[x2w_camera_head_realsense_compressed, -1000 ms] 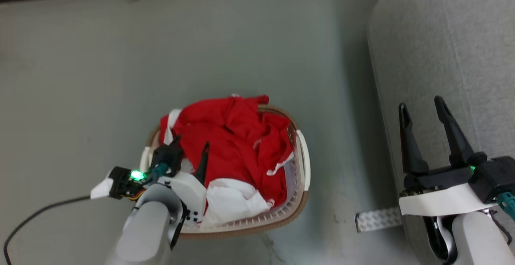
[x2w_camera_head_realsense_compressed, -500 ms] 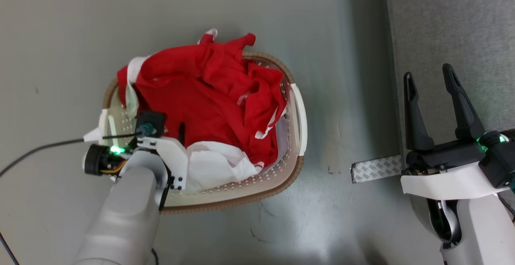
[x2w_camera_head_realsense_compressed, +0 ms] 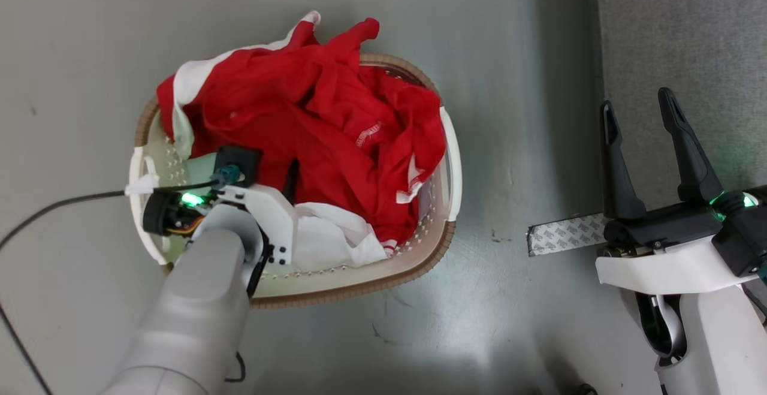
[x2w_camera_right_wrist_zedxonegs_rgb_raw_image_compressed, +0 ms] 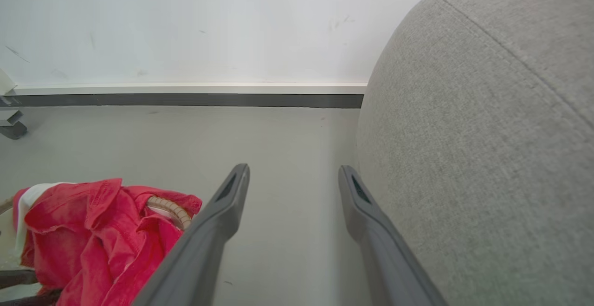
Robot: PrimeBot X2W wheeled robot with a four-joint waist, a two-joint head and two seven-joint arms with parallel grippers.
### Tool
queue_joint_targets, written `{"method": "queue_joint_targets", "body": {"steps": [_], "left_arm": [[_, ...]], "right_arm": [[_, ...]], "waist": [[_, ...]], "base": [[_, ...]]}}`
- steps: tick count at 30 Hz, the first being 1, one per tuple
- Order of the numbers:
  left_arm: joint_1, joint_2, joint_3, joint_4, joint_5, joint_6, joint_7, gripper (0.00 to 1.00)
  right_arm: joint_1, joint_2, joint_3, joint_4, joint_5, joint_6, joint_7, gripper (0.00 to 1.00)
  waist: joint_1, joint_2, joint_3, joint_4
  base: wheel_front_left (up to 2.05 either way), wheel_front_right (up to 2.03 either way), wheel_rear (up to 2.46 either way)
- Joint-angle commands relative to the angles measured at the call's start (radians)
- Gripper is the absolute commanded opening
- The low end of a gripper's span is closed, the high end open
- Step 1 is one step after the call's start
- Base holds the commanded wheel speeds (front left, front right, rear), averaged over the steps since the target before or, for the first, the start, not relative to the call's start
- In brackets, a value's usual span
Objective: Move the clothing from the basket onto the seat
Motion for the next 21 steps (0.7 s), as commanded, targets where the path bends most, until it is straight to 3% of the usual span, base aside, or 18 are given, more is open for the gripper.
{"method": "queue_joint_targets", "body": {"steps": [1,2,3,5,13,21], "left_arm": [[-0.015,0.009,-0.007,-0.008,-0.015,-0.006,-0.009,0.89],[-0.013,0.008,-0.015,-0.014,-0.025,-0.012,-0.012,0.56],[-0.010,0.008,-0.025,-0.024,-0.039,-0.017,-0.014,0.32],[-0.004,0.008,-0.045,-0.043,-0.061,-0.018,-0.018,0.00],[0.037,0.007,-0.126,-0.092,-0.161,-0.028,-0.023,0.00],[0.168,0.007,-0.157,-0.222,-0.290,-0.027,-0.024,0.00]], "right_arm": [[0.000,-0.003,-0.005,-0.001,-0.006,-0.002,0.000,1.00],[0.000,-0.003,-0.007,0.001,-0.008,-0.002,0.000,1.00],[0.001,-0.003,-0.008,0.004,-0.008,-0.002,0.000,1.00],[0.000,-0.003,-0.007,0.010,-0.010,-0.002,0.000,1.00],[0.003,-0.003,-0.003,0.044,-0.011,-0.002,0.000,1.00],[0.074,-0.003,-0.012,0.097,0.010,-0.002,0.000,1.00]], "waist": [[-0.0001,0.0000,0.003,0.005],[-0.0001,0.0000,0.004,0.007],[-0.0001,0.0000,0.003,0.008],[-0.0001,0.0000,0.001,0.013],[-0.0001,0.0000,-0.056,0.033],[-0.0001,0.0000,-0.260,0.064]], "base": [[0.00,0.00,0.00],[0.00,0.00,0.00],[0.00,0.00,0.00],[0.00,0.00,0.00],[0.00,0.00,0.00],[0.00,0.00,0.00]]}}
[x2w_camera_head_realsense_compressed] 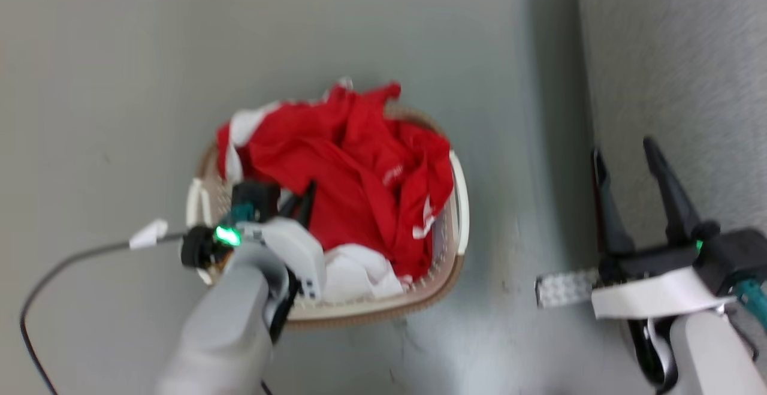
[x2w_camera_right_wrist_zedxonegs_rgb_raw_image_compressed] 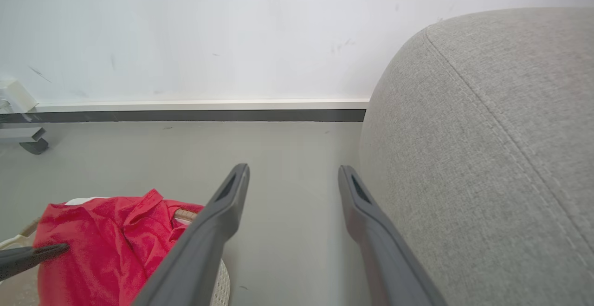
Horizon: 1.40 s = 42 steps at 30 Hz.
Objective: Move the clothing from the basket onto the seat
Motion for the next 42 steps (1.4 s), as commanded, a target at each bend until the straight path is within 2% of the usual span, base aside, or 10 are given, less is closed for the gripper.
{"method": "queue_joint_targets", "body": {"steps": [1,11,19,31,42], "left_arm": [[0.048,0.006,-0.006,-0.023,-0.026,0.003,0.000,0.00],[0.256,0.005,-0.006,-0.155,-0.099,0.004,-0.001,0.00],[0.332,0.006,-0.013,-0.254,-0.118,0.015,0.000,0.00],[0.359,0.064,-0.006,-0.502,-0.121,0.068,0.071,0.00],[0.421,0.107,-0.007,-0.681,-0.127,0.116,0.153,0.00]], "right_arm": [[0.035,-0.003,-0.005,0.015,0.012,-0.002,0.000,1.00],[0.217,-0.004,-0.001,0.088,0.027,-0.002,0.000,1.00],[0.338,-0.003,0.008,0.128,0.023,-0.002,0.000,1.00],[0.402,-0.004,0.011,0.131,0.028,-0.002,0.000,1.00],[0.420,-0.004,0.028,0.123,0.028,-0.002,0.000,1.00]], "waist": [[0.0000,0.0000,-0.132,0.023],[0.0000,0.0000,-0.503,0.050],[0.0000,0.0000,-0.694,0.078],[0.0000,0.0000,-0.801,0.093],[0.0000,0.0000,-0.826,0.085]], "base": [[0.00,0.00,0.00],[0.00,0.00,0.00],[0.00,0.00,0.00],[0.00,0.00,0.00],[0.00,0.00,0.00]]}}
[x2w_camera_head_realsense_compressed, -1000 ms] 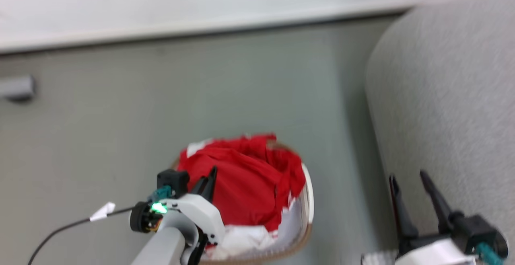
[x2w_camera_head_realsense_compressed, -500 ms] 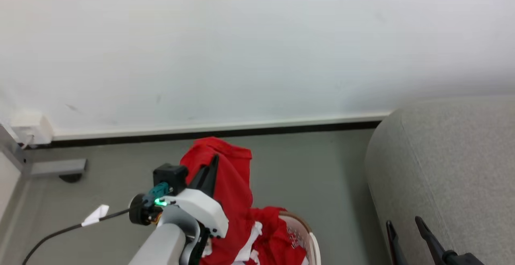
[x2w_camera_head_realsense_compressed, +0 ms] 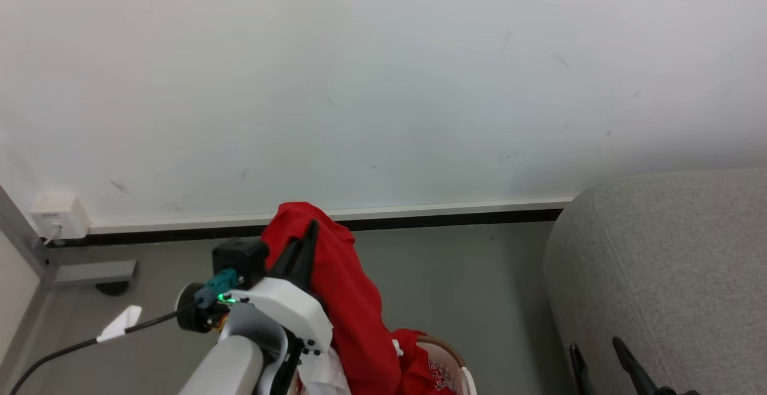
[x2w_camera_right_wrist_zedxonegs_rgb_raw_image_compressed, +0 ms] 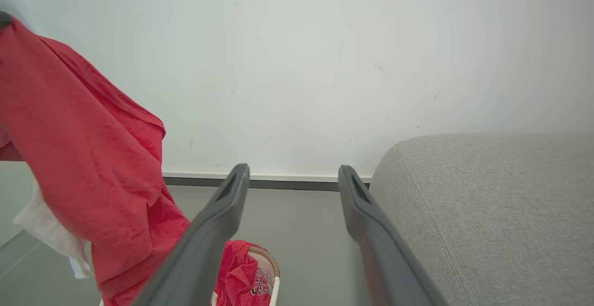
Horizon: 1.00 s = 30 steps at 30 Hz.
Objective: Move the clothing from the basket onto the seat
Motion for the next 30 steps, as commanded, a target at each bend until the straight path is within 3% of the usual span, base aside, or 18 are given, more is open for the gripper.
{"method": "queue_joint_targets", "body": {"steps": [1,8,14,24,30], "left_arm": [[0.016,0.011,0.000,-0.017,-0.008,0.005,0.005,0.00],[0.034,0.019,-0.011,-0.083,-0.008,0.015,0.029,0.00],[0.032,0.020,-0.025,-0.119,-0.003,0.020,0.046,0.00],[-0.002,-0.002,-0.063,-0.144,0.012,0.018,0.062,0.00],[-0.037,-0.037,-0.120,-0.145,0.025,0.001,0.075,0.00]], "right_arm": [[0.011,-0.004,0.002,-0.007,0.005,-0.002,0.000,1.00],[-0.016,-0.004,0.056,-0.055,-0.020,-0.002,0.000,1.00],[-0.091,-0.004,0.224,-0.087,-0.043,-0.002,0.000,1.00],[-0.269,-0.004,0.490,0.015,0.008,-0.002,0.000,1.00],[-0.333,-0.004,0.546,0.093,0.019,-0.002,0.000,1.00]], "waist": [[0.0001,-0.0001,0.001,-0.001],[0.0001,-0.0001,0.008,0.002],[0.0001,-0.0001,0.010,0.009],[0.0001,-0.0001,0.014,0.046],[0.0001,-0.0001,0.023,0.094]], "base": [[0.00,0.00,0.00],[0.00,0.00,0.00],[0.00,0.00,0.00],[0.00,0.00,0.00],[0.00,0.00,0.00]]}}
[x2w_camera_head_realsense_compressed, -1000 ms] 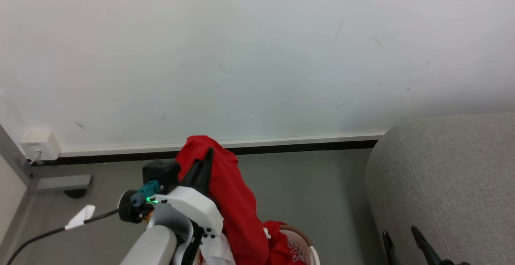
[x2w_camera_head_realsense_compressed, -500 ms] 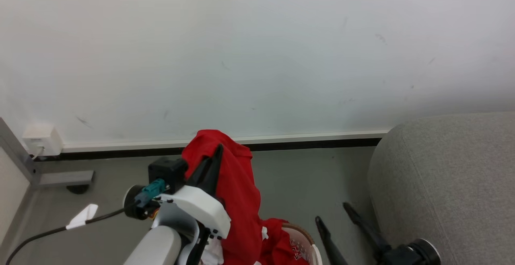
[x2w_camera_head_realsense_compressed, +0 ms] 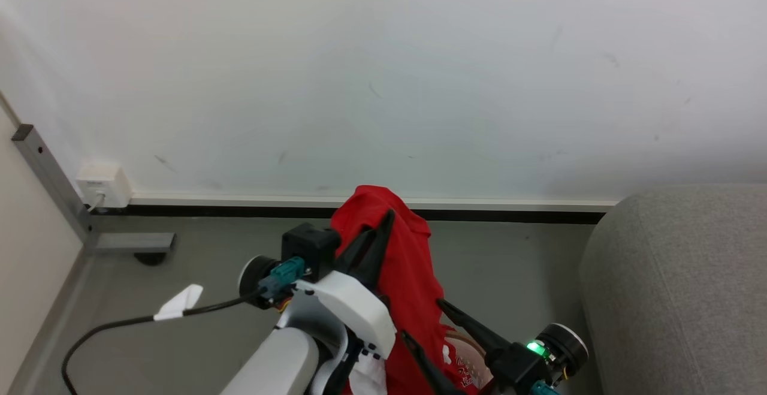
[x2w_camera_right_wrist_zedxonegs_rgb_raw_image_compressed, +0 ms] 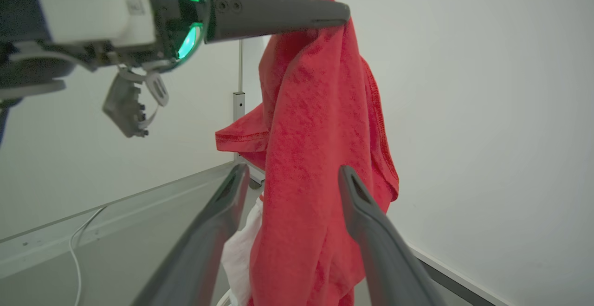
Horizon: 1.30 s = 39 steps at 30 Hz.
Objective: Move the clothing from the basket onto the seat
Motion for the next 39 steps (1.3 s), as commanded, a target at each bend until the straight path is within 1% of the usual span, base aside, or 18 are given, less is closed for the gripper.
{"method": "queue_joint_targets", "body": {"steps": [1,5,11,12,13,15,19,20,21,28,39], "left_arm": [[-0.013,-0.001,-0.002,-0.002,0.012,-0.003,0.002,0.00],[-0.033,-0.026,-0.048,-0.015,0.006,-0.012,0.005,0.00],[-0.048,-0.044,-0.097,-0.032,-0.015,-0.002,0.009,0.00],[-0.049,-0.045,-0.100,-0.034,-0.019,0.001,0.008,0.00],[-0.051,-0.045,-0.103,-0.034,-0.022,0.003,0.007,0.00],[-0.051,-0.044,-0.102,-0.029,-0.022,0.011,0.006,0.00],[-0.043,-0.026,-0.088,-0.013,-0.017,0.030,0.001,0.00],[-0.040,-0.022,-0.088,-0.007,-0.012,0.035,0.001,0.32],[-0.036,-0.018,-0.092,0.001,-0.010,0.037,0.008,1.00],[-0.015,0.004,-0.108,0.027,-0.039,0.016,0.057,1.00],[0.000,0.017,-0.115,0.020,-0.048,0.021,0.079,1.00]], "right_arm": [[-0.014,-0.006,-0.003,0.009,-0.007,-0.002,0.001,1.00],[-0.044,-0.005,-0.018,0.079,-0.019,-0.002,0.000,1.00],[-0.086,-0.005,-0.041,0.185,-0.015,-0.002,0.000,1.00],[-0.091,-0.005,-0.041,0.196,-0.002,-0.002,0.001,0.69],[-0.096,-0.004,-0.040,0.204,0.020,-0.002,0.001,0.00],[-0.103,-0.005,-0.040,0.210,0.055,-0.002,0.000,0.00],[-0.110,-0.005,-0.060,0.213,0.084,-0.002,0.000,0.00],[-0.112,-0.005,-0.067,0.212,0.084,-0.002,0.000,0.00],[-0.113,-0.005,-0.075,0.209,0.087,-0.002,0.000,0.00],[-0.111,-0.005,-0.123,0.191,0.104,-0.002,0.000,0.00],[-0.103,-0.005,-0.177,0.184,0.088,-0.002,0.000,0.00]], "waist": [[0.0000,0.0000,0.003,0.015],[0.0000,0.0000,0.004,0.049],[0.0000,0.0000,0.000,0.080],[0.0000,0.0000,0.000,0.083],[0.0000,0.0000,-0.001,0.085],[0.0000,0.0000,0.000,0.086],[0.0000,0.0000,0.003,0.074],[0.0000,0.0000,0.004,0.070],[0.0000,0.0000,0.004,0.067],[0.0000,0.0000,0.006,0.051],[0.0000,0.0000,-0.002,0.043]], "base": [[0.00,0.00,0.00],[0.00,0.00,0.00],[0.00,0.00,0.00],[0.00,0.00,0.00],[0.00,0.00,0.00],[0.00,0.00,0.00],[0.00,0.00,0.00],[0.00,0.00,0.00],[0.00,0.00,0.00],[0.00,0.00,0.00],[0.00,0.00,0.00]]}}
